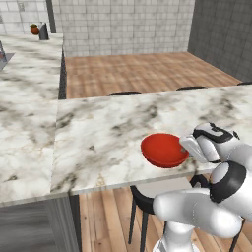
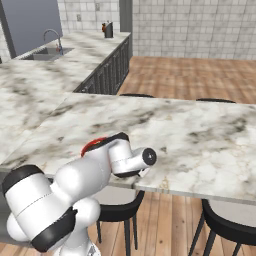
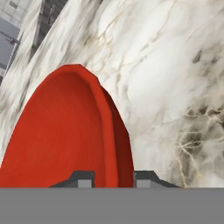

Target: Pick up the bowls from the cabinet and place each bowl in front of a stool on the dining counter.

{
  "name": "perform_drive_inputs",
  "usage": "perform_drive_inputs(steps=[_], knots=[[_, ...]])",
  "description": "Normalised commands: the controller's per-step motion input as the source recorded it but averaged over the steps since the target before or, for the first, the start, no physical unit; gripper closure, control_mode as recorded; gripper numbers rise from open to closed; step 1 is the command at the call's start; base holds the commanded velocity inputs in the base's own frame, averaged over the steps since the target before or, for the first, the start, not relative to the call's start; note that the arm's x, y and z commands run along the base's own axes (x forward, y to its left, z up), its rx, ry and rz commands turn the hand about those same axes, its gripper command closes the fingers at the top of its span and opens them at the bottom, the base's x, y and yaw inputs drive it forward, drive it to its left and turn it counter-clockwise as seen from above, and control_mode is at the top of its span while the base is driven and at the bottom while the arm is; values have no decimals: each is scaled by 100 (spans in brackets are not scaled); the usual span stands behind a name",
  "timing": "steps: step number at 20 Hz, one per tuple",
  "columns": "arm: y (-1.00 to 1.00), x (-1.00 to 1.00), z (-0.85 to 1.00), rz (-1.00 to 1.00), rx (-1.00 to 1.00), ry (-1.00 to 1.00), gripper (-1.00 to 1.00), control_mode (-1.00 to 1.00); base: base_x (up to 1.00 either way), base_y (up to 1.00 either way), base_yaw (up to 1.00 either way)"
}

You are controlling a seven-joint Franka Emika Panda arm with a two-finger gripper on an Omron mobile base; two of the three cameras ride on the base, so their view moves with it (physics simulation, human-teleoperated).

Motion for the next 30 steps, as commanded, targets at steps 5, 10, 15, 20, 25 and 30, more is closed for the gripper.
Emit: perform_drive_inputs(steps=[5,10,15,20,25,30], knots=[[-4,22,-18,0,0,0,100,-100,0,0,0],[-5,17,-16,0,0,0,100,-100,0,0,0],[-4,16,-14,0,0,0,100,-100,0,0,0],[-1,18,-13,0,0,0,100,-100,0,0,0],[0,21,-11,0,0,0,100,-100,0,0,0],[-6,-2,7,0,0,2,-100,-100,0,0,0]])
